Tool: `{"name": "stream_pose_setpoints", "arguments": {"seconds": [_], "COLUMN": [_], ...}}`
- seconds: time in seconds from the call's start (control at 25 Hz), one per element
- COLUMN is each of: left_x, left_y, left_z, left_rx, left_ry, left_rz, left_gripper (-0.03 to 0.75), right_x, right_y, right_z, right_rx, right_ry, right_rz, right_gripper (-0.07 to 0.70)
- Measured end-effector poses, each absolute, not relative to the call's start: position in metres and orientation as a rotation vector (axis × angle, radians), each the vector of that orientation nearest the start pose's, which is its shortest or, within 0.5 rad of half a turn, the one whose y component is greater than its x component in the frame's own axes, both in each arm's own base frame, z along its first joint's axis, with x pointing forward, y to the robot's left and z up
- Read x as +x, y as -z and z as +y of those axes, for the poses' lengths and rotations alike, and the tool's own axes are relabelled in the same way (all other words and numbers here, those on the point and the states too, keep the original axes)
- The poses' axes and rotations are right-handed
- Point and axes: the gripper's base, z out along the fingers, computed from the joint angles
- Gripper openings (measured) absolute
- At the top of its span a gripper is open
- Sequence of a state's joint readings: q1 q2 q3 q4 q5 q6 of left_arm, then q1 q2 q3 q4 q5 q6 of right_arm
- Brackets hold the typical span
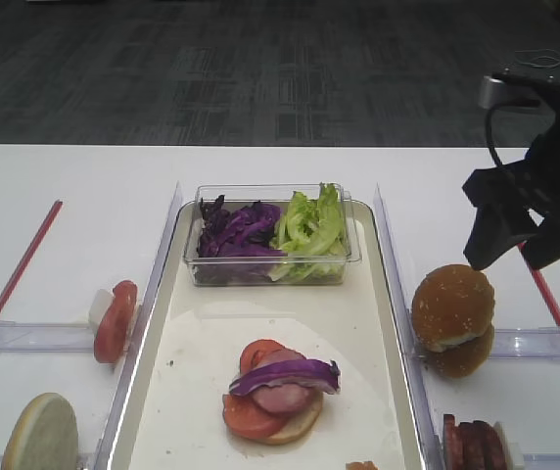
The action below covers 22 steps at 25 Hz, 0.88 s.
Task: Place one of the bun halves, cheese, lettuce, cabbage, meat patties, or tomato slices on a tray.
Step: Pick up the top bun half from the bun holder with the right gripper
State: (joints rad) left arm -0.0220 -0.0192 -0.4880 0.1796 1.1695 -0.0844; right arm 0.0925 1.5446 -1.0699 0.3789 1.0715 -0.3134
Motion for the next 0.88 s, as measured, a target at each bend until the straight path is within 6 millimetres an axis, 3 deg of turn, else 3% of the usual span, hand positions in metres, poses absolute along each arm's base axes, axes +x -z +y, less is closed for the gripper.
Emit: {"name": "stream_pose_setpoints", "arguments": {"seconds": [0.88], "left_x": [-0.0118], "left_y": [-0.2664], "left_z": [0.0152], "left_rx": [-0.088], "left_ry": [-0.156], "left_rz": [2.133], "left_gripper": [0.393], "right_x": [0.2809], "right_y": [-0.2468], "right_z": [0.0556], "right_rx": [-0.321], "right_ry": [-0.488], "right_rz": [2.930], "right_gripper": [0.477]}}
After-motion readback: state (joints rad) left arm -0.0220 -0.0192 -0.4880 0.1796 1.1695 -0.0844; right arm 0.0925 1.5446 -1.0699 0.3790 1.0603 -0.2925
